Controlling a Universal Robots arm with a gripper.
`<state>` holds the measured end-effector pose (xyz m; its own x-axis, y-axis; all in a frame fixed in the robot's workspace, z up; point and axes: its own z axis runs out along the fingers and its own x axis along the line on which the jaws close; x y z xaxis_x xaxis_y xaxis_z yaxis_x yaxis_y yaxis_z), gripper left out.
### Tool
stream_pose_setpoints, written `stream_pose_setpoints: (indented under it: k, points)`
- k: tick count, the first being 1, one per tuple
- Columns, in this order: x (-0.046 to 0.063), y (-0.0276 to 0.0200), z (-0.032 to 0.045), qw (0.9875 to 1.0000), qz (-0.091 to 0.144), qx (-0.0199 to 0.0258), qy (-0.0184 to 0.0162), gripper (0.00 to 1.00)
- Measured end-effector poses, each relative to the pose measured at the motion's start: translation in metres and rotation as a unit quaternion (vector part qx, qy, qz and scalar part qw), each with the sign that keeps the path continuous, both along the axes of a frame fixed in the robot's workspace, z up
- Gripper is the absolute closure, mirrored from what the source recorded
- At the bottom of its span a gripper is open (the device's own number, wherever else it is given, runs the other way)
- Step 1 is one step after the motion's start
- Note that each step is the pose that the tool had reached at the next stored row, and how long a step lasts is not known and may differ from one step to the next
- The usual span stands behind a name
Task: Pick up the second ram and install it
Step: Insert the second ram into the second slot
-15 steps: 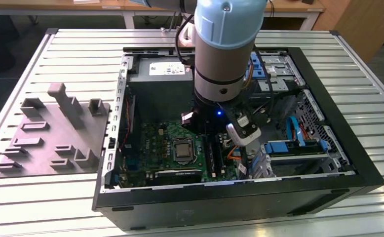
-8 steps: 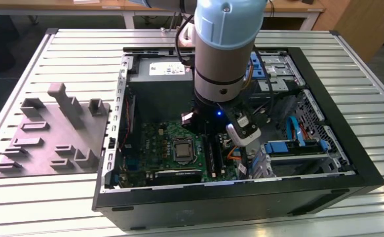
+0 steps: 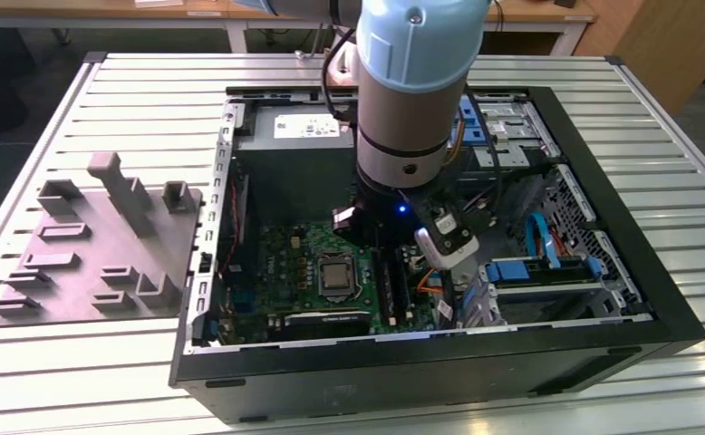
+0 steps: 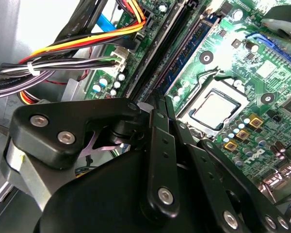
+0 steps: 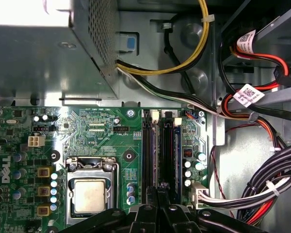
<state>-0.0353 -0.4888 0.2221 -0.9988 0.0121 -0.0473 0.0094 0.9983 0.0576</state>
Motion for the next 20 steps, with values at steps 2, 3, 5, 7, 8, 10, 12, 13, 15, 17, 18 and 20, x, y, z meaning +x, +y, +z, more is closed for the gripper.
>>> stream_pose_setpoints:
  k: [2, 3, 5, 7, 8, 10, 12, 13, 15, 17, 18, 20]
  points:
    - [0.0000, 0.0001, -0.0012, 1.0000, 0.000, 0.0003, -0.0001, 0.88]
    - [0.0000, 0.0000, -0.0016, 1.0000, 0.000, 0.0001, 0.0000, 0.88]
    - [0.0000, 0.0000, -0.0018, 1.0000, 0.000, -0.0001, 0.0000, 0.88]
    - [0.0000, 0.0001, -0.0027, 1.0000, 0.000, 0.0002, -0.0001, 0.88]
    - [0.0000, 0.0001, -0.0034, 1.0000, 0.000, -0.0001, 0.0000, 0.88]
    - [0.0000, 0.0000, -0.0043, 1.0000, 0.000, -0.0006, 0.0000, 0.88]
    - [0.0000, 0.0000, -0.0052, 1.0000, 0.000, -0.0005, -0.0001, 0.88]
    - [0.0000, 0.0000, -0.0055, 1.0000, 0.000, -0.0005, 0.0000, 0.88]
    - [0.0000, 0.0000, -0.0056, 1.0000, 0.000, -0.0007, 0.0000, 0.88]
    - [0.0000, 0.0001, -0.0069, 1.0000, 0.000, -0.0009, 0.0000, 0.88]
    - [0.0000, 0.0001, -0.0070, 1.0000, 0.000, -0.0009, -0.0001, 0.88]
    - [0.0000, 0.0000, -0.0070, 1.0000, 0.000, -0.0011, 0.0000, 0.88]
